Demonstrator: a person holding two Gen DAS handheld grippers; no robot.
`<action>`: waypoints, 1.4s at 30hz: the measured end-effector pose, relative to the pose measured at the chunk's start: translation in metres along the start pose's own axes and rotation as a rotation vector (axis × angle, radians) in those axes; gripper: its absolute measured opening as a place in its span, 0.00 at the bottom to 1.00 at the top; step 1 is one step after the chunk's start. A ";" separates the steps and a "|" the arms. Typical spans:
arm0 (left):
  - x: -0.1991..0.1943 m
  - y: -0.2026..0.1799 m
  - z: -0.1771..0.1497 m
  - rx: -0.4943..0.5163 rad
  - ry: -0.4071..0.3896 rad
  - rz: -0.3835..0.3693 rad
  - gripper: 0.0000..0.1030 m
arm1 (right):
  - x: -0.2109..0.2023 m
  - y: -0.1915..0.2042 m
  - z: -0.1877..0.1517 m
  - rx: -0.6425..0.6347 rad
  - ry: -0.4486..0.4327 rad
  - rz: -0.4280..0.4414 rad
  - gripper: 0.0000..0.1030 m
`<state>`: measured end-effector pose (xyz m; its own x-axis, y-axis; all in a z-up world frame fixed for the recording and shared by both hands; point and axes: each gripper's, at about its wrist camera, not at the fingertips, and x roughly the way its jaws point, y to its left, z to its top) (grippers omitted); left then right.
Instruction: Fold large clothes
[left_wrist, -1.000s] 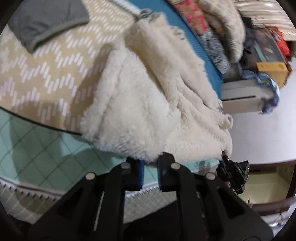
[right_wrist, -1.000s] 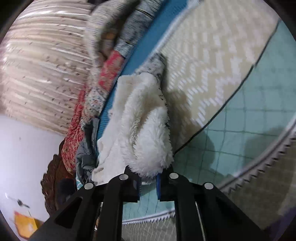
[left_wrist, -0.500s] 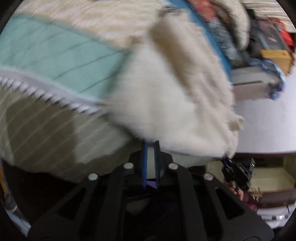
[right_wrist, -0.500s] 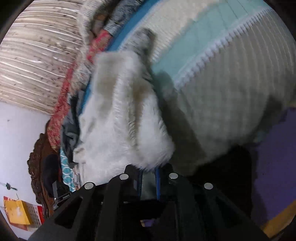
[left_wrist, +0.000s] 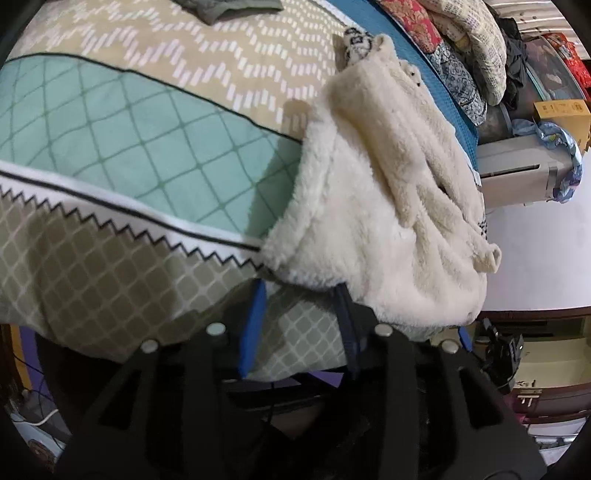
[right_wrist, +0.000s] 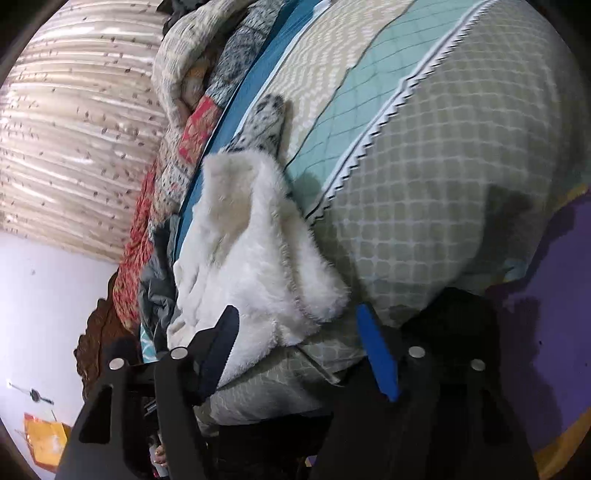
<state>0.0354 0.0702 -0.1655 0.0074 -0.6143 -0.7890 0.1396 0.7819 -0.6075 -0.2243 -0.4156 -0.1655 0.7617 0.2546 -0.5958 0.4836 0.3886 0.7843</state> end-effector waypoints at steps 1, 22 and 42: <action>0.001 0.004 0.002 -0.008 0.005 -0.003 0.38 | 0.001 -0.002 0.000 0.011 0.002 0.007 0.30; 0.010 0.001 0.015 -0.014 0.014 0.014 0.48 | 0.037 0.003 0.002 0.050 0.037 0.001 0.30; 0.007 -0.033 -0.002 0.174 -0.044 0.197 0.11 | 0.031 0.044 -0.007 -0.178 -0.011 -0.101 0.75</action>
<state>0.0294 0.0407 -0.1512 0.0942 -0.4589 -0.8835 0.2994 0.8594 -0.4145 -0.1829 -0.3848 -0.1506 0.7183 0.1968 -0.6674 0.4749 0.5623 0.6770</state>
